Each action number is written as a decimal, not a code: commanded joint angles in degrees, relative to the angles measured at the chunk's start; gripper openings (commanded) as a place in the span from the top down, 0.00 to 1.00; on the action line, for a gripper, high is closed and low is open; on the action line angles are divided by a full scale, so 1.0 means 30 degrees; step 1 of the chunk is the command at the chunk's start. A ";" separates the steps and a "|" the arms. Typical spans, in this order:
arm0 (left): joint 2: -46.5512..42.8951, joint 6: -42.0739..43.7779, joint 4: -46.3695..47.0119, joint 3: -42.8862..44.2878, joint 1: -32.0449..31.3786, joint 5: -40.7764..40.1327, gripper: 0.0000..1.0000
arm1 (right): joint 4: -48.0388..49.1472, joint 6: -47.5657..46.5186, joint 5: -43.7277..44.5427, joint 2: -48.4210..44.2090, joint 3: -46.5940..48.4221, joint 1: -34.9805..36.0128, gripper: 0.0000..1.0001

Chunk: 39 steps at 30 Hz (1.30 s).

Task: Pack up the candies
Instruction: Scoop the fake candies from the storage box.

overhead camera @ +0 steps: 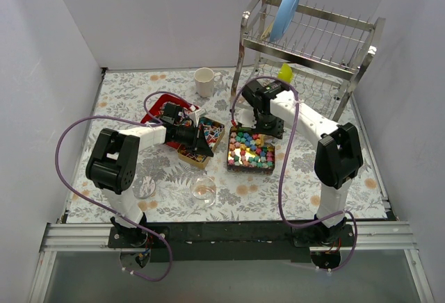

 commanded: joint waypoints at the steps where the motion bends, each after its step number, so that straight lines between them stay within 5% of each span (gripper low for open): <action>1: -0.0336 0.0301 0.0248 0.0330 -0.0036 0.0414 1.00 | -0.0621 0.1991 -0.1750 0.0816 -0.0546 -0.0352 0.99; 10: -0.0044 -0.0225 0.1214 -0.0432 -0.0241 -0.0670 1.00 | -0.0182 0.1616 -0.0931 0.2222 0.1387 -0.0293 0.99; 31: 0.0982 -0.0636 0.1654 -0.0021 -0.0271 -0.1022 1.00 | 0.3860 -0.2075 -0.0140 0.2223 -0.1041 0.1962 0.99; 39: 0.1420 -0.0753 0.2122 -0.0344 -0.0300 -0.1022 1.00 | 0.5208 -0.1115 -0.1540 0.2632 -0.0841 0.2402 0.99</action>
